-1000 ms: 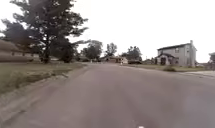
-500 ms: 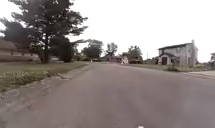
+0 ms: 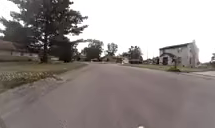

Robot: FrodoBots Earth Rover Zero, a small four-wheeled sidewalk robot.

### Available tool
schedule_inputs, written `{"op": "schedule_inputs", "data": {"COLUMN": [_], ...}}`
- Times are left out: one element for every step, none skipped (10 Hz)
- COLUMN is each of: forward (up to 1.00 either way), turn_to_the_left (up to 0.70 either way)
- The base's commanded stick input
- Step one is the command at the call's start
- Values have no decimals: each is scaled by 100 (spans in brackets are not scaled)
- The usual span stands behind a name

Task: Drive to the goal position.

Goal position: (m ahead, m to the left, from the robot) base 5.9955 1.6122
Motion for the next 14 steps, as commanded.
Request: {"op": "schedule_inputs", "data": {"forward": [70,70,70,70,70,70,70,70,70,70,70,70,70,70], "turn_to_the_left": [1,1,1,1,1,1,1,1,1,1,1,1,1,1]}}
